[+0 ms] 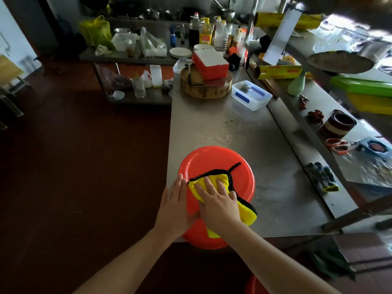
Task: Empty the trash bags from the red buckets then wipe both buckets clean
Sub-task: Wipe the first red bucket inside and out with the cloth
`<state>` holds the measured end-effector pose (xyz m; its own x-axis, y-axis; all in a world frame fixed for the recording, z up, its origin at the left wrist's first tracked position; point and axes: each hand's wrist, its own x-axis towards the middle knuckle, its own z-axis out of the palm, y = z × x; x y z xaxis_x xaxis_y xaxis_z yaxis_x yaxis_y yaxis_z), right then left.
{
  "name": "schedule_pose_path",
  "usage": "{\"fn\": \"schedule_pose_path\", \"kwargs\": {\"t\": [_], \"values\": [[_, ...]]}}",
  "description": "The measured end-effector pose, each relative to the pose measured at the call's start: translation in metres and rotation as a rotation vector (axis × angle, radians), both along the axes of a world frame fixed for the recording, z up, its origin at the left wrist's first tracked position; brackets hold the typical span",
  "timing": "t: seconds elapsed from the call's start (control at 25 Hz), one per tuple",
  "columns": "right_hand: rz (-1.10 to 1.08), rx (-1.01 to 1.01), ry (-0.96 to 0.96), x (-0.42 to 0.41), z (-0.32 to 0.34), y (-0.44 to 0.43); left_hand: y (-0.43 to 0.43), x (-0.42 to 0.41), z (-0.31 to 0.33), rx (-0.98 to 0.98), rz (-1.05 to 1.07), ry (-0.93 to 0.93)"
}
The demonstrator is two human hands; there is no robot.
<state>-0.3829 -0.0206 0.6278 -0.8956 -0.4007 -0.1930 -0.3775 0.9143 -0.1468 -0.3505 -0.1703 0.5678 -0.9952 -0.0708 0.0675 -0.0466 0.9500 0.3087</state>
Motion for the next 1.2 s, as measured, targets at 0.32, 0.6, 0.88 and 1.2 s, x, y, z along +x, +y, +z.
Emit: {"fn": "schedule_pose_path", "kwargs": {"t": [0.32,0.6,0.88,1.2], "values": [[-0.016,0.033,0.008,-0.071,0.008,-0.034,-0.002,-0.01,-0.005,0.014,0.004,-0.001],[-0.015,0.054,0.014,-0.083,0.012,-0.04,0.0,-0.007,0.004,-0.045,0.007,-0.013],[0.048,0.073,0.01,-0.015,0.005,0.004,0.002,-0.005,0.003,-0.07,0.008,0.005],[-0.044,0.051,0.036,-0.077,0.009,-0.022,0.001,-0.011,0.003,-0.056,0.007,-0.046]]}}
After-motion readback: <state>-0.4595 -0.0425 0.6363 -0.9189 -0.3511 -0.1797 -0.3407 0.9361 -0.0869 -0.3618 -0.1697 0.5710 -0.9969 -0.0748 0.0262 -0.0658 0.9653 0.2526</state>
